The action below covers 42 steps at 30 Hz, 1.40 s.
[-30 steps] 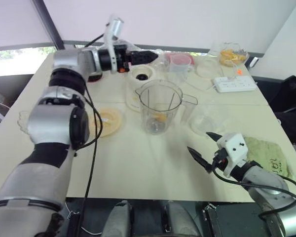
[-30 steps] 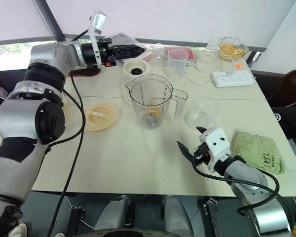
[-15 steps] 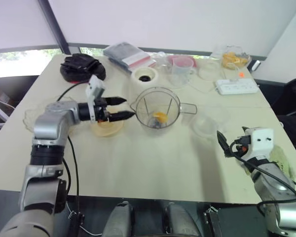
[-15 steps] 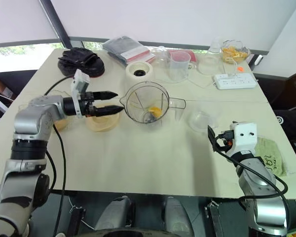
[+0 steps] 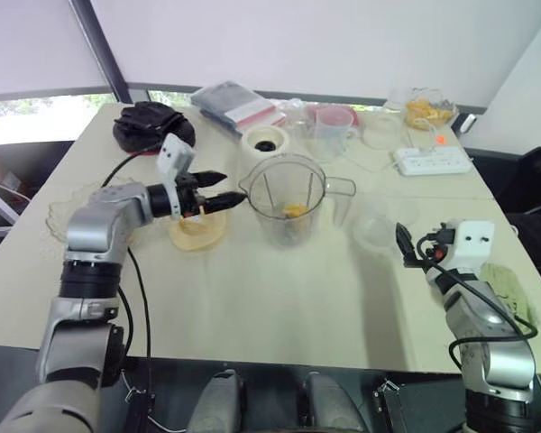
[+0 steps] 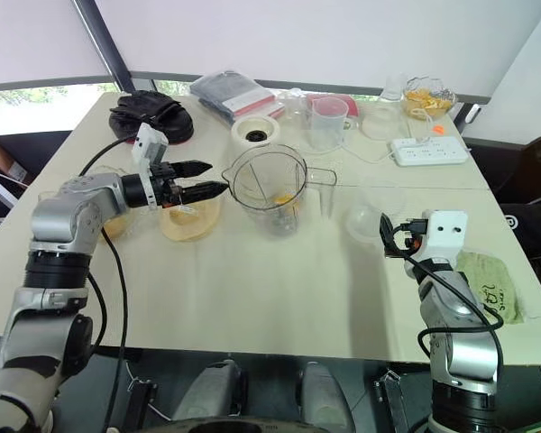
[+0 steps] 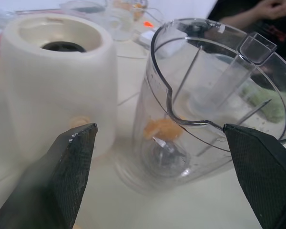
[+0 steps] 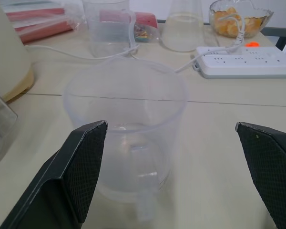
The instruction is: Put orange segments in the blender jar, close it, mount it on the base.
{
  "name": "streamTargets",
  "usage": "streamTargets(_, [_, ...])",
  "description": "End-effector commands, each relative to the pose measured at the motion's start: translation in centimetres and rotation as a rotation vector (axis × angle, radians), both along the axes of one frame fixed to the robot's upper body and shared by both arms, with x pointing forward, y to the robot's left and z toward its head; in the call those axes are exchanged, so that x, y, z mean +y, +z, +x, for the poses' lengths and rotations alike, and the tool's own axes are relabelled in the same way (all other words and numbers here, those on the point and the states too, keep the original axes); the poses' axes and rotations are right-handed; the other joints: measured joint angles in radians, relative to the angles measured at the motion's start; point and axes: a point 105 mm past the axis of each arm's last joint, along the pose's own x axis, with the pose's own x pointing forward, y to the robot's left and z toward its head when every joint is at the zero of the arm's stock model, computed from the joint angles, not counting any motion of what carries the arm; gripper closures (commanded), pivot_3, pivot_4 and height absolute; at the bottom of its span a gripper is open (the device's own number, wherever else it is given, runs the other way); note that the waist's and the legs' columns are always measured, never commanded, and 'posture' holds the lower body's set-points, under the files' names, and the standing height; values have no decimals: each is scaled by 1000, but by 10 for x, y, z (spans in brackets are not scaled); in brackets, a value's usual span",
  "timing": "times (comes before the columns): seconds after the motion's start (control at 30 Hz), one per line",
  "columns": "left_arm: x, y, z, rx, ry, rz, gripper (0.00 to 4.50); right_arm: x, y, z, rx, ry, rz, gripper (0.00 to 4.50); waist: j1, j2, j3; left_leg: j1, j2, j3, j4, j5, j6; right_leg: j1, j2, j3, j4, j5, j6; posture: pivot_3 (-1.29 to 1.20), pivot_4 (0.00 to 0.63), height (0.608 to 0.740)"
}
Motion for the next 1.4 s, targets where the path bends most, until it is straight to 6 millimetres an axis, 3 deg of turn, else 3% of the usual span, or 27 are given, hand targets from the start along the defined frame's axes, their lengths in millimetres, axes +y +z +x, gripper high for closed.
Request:
streamTargets(0.03, [-1,14,5,-26,14,-56,107,-6,9,-2,-36,-11,-9,0,-5,0,0,0,0,0,0,0,0,0,0,0,0,0,0,0,150,740])
streamTargets(0.27, [-5,37,17,-1,64,-238,107,-6,3,-6,-18,-11,-2,0,-11,0,1,-2,0,0,-3,0,0,-4,0,1,0,0,0,0,150,740])
streamTargets(0.37, [-9,45,12,9,29,-292,107,-4,1,-7,-10,-11,9,0,-11,0,1,-5,0,0,-3,0,0,-6,0,1,0,0,0,0,150,740])
streamTargets(0.6, [2,44,-18,43,-85,-287,107,0,-6,-14,11,-9,29,0,-15,0,1,-5,0,0,-11,2,-3,-9,0,1,-5,0,0,0,150,740])
streamTargets(0.97, [3,47,-46,65,-164,-257,107,2,-9,-9,13,-26,66,0,-11,0,1,-11,1,0,-11,2,-4,-13,0,1,-7,0,0,0,150,740])
streamTargets(1.17, [6,38,-58,80,-196,-180,107,3,-9,-6,10,-40,83,0,-13,1,2,-11,1,0,-12,2,-4,-14,0,1,-7,0,0,0,150,740])
streamTargets(1.4, [7,25,-58,80,-174,-113,107,4,-15,0,27,-82,77,0,-11,1,2,-11,1,0,-12,2,-4,-13,0,1,-9,0,0,0,150,740])
